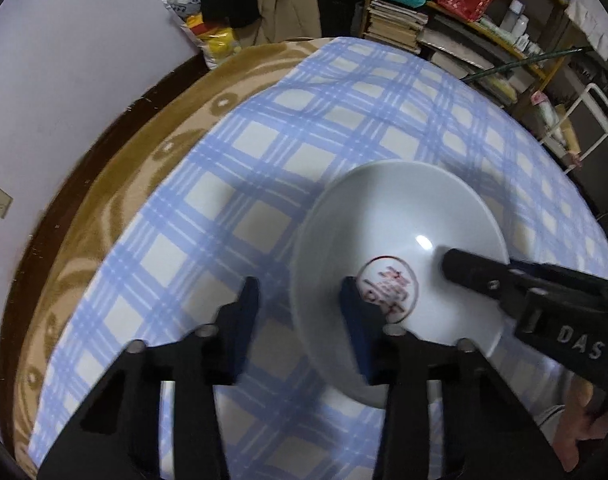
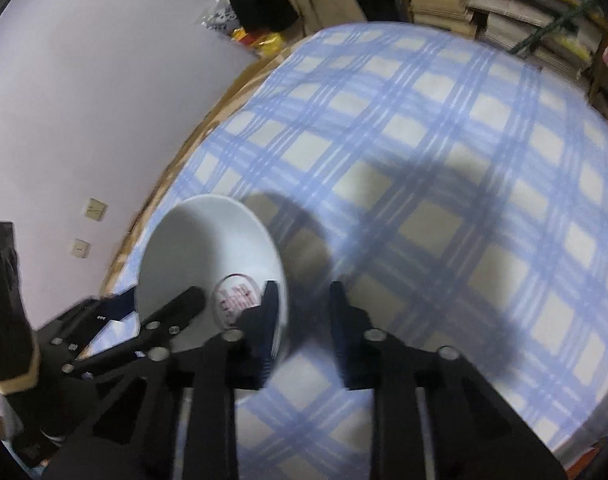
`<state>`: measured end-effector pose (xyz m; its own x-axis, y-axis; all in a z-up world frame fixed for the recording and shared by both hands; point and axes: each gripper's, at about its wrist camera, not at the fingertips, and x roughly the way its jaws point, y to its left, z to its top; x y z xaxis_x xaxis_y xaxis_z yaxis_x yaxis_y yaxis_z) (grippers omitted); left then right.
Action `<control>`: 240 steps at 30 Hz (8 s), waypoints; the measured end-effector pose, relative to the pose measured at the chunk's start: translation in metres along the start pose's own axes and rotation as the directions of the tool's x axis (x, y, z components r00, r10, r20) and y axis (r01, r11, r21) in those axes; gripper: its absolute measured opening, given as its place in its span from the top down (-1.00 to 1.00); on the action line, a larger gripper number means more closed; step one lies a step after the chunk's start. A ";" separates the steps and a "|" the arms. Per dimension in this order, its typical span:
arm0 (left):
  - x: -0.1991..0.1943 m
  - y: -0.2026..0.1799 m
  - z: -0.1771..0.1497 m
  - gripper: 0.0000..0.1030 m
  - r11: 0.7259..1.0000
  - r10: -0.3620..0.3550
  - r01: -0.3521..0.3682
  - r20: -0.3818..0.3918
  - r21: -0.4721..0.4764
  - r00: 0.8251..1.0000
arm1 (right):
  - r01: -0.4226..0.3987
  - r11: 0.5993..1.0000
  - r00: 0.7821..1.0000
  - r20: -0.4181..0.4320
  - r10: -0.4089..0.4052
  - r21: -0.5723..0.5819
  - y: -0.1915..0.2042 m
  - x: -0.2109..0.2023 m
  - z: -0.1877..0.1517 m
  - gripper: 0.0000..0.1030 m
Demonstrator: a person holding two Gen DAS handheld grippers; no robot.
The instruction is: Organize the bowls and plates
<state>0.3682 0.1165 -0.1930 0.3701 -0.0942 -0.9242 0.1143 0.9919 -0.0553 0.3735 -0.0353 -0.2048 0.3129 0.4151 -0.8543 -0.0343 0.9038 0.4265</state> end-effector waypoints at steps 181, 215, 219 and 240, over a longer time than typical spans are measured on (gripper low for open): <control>-0.055 -0.257 -0.089 0.05 0.971 -0.079 0.114 -0.165 0.211 0.983 | 0.209 0.891 0.966 0.056 -0.252 0.403 -0.250 -0.213 -0.191 -0.76; -0.049 -0.281 -0.096 0.41 0.950 0.002 0.044 -0.147 0.308 0.989 | 0.109 0.919 0.987 0.070 -0.146 0.379 -0.232 -0.194 -0.185 0.64; -0.049 -0.289 -0.100 0.74 0.950 -0.007 0.051 -0.142 0.309 0.990 | 0.110 0.923 0.985 0.081 -0.150 0.369 -0.228 -0.192 -0.183 0.79; -0.037 -0.280 -0.092 0.95 0.963 -0.076 0.128 -0.217 0.239 0.973 | 0.165 0.910 0.982 0.026 -0.189 0.380 -0.221 -0.188 -0.172 0.78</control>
<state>0.2376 -0.1504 -0.1782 0.1514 -0.1485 -0.9772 0.3778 0.9223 -0.0816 0.1590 -0.2955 -0.1898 0.3387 0.2340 -0.9113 0.3809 0.8516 0.3602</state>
